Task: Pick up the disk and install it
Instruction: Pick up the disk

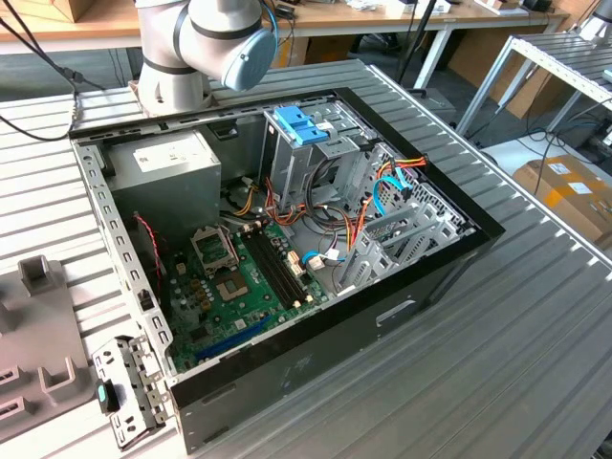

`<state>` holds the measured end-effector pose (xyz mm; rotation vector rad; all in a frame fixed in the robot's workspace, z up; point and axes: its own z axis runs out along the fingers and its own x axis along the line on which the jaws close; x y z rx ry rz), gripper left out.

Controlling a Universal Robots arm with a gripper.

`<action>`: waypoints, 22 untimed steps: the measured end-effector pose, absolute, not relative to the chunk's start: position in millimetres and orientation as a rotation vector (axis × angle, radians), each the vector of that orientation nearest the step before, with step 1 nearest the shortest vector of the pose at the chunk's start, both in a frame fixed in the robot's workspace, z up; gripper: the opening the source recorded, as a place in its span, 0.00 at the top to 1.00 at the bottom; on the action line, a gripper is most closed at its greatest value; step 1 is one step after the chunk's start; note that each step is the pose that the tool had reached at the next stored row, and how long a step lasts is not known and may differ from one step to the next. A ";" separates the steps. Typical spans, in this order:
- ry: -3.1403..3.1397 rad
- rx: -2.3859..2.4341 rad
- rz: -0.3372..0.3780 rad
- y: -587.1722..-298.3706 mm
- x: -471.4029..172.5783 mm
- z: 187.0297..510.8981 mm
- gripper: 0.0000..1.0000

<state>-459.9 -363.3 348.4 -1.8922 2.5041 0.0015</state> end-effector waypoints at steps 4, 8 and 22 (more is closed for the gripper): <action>2.439 -1.975 0.002 -363.3 -457.9 348.3 0.89; 2.402 -2.019 0.003 -363.3 -456.1 348.2 0.89; 2.321 -2.112 0.003 -361.4 -438.0 348.2 0.89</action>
